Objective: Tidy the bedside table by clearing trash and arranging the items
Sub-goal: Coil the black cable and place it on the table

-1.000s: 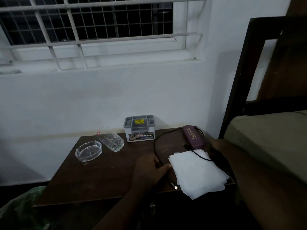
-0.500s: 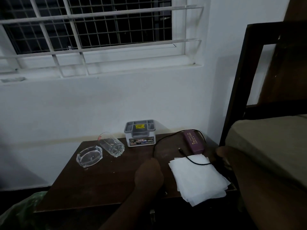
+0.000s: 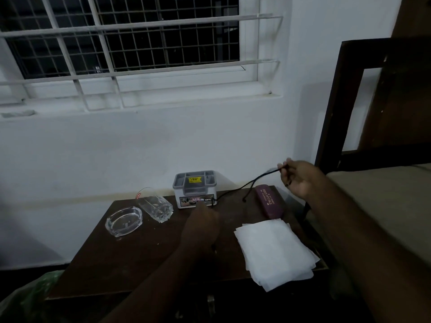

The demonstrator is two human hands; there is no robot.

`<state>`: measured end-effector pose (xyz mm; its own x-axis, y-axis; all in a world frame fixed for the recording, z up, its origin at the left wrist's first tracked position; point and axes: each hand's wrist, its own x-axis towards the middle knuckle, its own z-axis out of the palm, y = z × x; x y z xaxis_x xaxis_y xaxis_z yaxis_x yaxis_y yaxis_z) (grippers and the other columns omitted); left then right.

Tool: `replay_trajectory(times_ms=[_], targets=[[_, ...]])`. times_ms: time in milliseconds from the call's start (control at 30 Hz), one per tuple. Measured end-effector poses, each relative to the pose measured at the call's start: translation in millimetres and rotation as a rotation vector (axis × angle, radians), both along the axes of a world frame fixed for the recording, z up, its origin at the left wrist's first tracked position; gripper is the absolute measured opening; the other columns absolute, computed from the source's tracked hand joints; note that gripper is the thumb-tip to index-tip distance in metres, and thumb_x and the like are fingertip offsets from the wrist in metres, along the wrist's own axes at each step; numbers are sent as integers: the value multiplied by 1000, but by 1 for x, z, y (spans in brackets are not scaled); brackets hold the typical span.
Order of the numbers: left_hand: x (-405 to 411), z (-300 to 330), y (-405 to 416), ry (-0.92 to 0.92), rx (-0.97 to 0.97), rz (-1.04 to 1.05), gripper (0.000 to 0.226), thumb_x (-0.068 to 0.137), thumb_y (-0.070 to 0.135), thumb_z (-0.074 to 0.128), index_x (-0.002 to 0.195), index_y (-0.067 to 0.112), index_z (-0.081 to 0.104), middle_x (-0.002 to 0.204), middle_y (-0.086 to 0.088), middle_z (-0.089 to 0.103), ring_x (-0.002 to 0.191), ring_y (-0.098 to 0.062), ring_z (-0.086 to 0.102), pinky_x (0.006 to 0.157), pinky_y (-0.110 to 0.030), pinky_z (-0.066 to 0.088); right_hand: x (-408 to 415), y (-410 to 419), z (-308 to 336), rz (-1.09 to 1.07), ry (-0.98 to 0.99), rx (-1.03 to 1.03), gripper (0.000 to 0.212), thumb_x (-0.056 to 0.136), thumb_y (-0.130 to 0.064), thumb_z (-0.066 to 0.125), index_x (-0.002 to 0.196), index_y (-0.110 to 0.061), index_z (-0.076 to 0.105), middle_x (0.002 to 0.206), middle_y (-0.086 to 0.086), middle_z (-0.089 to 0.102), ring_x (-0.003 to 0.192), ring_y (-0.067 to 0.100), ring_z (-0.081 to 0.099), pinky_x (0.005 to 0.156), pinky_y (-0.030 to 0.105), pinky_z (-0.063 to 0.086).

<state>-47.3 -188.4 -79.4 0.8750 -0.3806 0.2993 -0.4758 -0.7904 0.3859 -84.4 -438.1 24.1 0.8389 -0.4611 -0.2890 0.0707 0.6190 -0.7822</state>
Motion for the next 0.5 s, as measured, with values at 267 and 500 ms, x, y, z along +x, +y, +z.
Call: replay_trajectory(times_ms=[267,500], targets=[[10,95,13,436,-1218,168,37,101,24,42,70,6,52,50,-5,42,29,-9,35,35,-17,27,-32,71,71,99,-444,-374,23,98,-16,52,118,-22,63,90,-3,59,72,11,64,55,19,50],[-6,163,54,1027,-1610,-219,28,100,24,41,77,13,52,41,8,32,32,-4,27,31,-15,24,-32,100,89,175,-545,-495,21,99,-15,48,112,-21,65,84,-4,59,56,9,51,46,19,33]])
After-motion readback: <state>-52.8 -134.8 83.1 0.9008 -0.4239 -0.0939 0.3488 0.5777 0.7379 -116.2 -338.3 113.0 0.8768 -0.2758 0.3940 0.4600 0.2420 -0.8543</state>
